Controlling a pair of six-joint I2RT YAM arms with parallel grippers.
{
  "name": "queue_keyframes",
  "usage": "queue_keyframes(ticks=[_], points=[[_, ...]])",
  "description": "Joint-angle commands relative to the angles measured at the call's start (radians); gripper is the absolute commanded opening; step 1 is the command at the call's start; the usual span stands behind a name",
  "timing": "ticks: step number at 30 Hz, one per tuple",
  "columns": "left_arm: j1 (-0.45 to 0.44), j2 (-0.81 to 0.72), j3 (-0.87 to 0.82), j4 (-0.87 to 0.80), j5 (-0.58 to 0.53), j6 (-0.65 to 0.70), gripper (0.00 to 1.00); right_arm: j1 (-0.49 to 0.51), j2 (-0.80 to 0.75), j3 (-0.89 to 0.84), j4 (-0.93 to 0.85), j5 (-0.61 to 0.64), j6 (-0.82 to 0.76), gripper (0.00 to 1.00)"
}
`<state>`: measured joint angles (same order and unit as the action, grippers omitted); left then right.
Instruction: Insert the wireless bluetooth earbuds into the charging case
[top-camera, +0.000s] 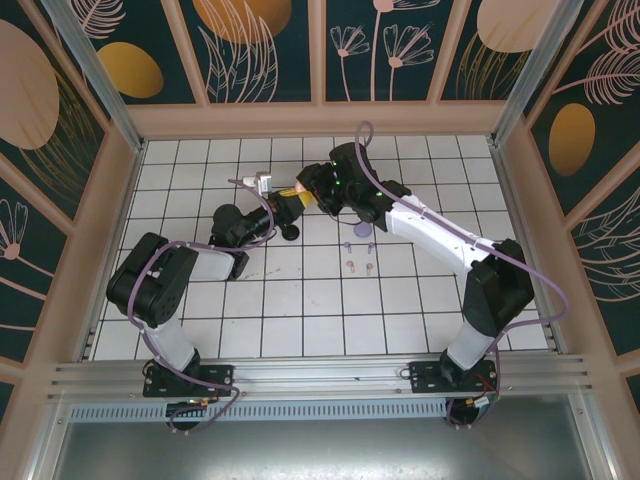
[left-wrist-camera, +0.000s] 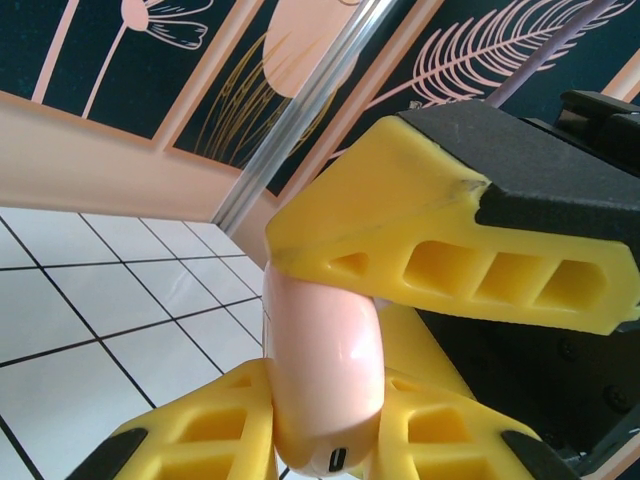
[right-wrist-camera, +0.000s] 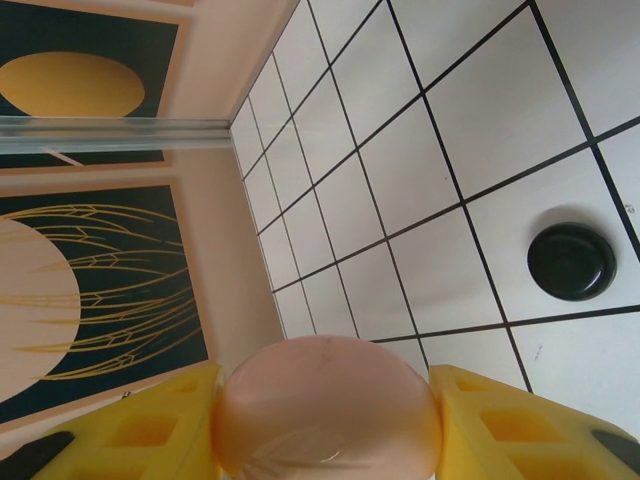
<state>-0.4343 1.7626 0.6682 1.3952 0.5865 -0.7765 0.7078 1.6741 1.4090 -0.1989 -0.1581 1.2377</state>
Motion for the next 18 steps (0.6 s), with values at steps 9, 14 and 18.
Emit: queue_keyframes(ticks=[9, 14, 18], points=[[-0.003, -0.006, 0.036, 0.073, 0.017, -0.062, 0.00, -0.028, -0.103, 0.012, -0.046, 0.045, -0.116, 0.74], [-0.003, -0.014, 0.036, 0.019, 0.060, -0.063, 0.00, -0.070, -0.214, -0.059, -0.101, 0.099, -0.261, 0.75], [-0.003, -0.030, 0.037, -0.052, 0.114, -0.044, 0.00, -0.148, -0.299, -0.178, -0.012, -0.010, -0.473, 0.74]])
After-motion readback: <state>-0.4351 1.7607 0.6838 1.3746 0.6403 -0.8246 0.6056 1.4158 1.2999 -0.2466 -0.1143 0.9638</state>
